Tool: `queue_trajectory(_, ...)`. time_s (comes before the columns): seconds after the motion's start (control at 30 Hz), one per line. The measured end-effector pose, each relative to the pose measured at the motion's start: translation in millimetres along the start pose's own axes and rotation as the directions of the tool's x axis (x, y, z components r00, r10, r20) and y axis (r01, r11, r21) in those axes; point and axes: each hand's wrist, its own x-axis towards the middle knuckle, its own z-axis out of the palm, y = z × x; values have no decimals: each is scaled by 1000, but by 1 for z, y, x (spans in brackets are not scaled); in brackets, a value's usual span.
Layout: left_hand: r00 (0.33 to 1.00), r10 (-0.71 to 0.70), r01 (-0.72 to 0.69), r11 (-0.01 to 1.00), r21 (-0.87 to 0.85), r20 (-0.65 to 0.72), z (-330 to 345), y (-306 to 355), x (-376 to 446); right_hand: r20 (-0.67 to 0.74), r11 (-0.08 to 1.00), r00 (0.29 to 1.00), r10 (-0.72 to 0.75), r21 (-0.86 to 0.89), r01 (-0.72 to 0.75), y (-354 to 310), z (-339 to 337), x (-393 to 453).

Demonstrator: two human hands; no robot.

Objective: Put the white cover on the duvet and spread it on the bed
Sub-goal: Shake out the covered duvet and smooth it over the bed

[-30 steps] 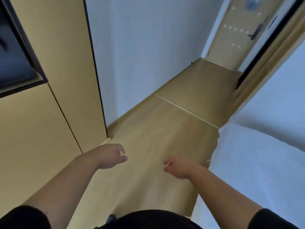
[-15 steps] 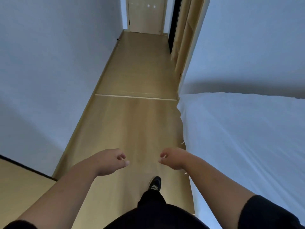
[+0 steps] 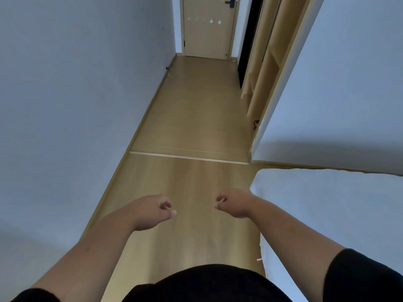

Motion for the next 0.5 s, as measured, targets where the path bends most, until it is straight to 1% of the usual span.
queue_trajectory(0.1,999,13,-13,1000,21,36,-35,7,61,14,998,1000,26,53,-27,9,-25,52)
queue_trajectory(0.17,997,37,-41,997,60,60,-61,16,113,17,993,997,75,93,-76,21,-42,89)
queue_trajectory(0.3,983,146,-163,975,153,114,-113,55,229,-13,964,979,202,177,-197,51,-86,152)
queue_trajectory(0.4,948,216,-270,935,230,232,-147,99,306,-35,906,941,338,282,-315,77,-126,183)
queue_trajectory(0.5,899,274,-373,888,270,341,-167,155,369,-88,805,871,483,435,-402,108,-154,199)
